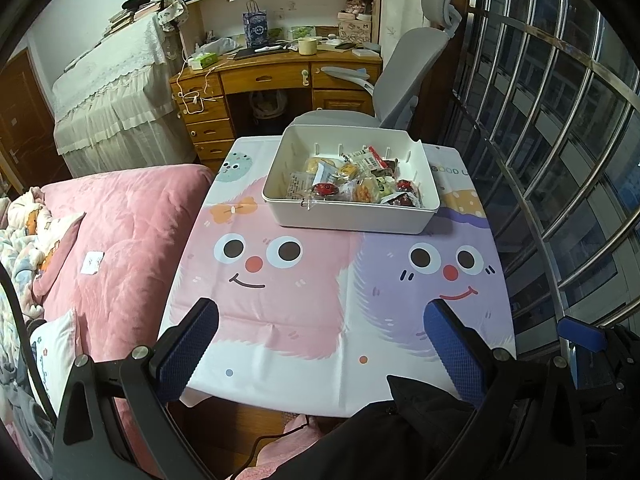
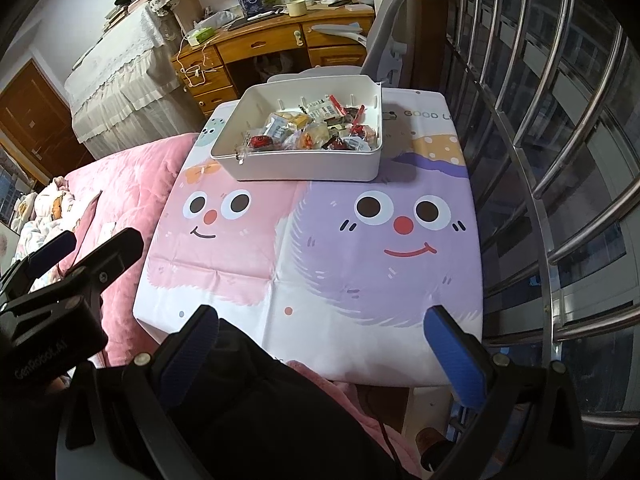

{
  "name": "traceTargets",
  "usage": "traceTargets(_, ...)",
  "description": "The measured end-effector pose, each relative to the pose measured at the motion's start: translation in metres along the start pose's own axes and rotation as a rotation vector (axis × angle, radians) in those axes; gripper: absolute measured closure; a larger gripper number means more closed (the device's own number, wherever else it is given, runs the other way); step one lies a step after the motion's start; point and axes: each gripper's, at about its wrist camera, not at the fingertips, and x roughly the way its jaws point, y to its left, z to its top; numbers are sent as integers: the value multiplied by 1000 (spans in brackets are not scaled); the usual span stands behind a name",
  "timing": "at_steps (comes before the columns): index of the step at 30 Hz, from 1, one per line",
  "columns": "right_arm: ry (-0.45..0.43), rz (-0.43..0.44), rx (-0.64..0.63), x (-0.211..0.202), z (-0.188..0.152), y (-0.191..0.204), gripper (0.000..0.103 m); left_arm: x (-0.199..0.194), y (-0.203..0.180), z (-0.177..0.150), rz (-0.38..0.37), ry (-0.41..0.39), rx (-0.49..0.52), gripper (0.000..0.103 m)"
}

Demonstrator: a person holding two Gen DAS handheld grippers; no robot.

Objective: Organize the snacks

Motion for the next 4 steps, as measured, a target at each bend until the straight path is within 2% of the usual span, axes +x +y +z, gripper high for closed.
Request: traceTargets(4,3,6,-8,1,2,-5,0,-1,-9,1,12,2,-5,1)
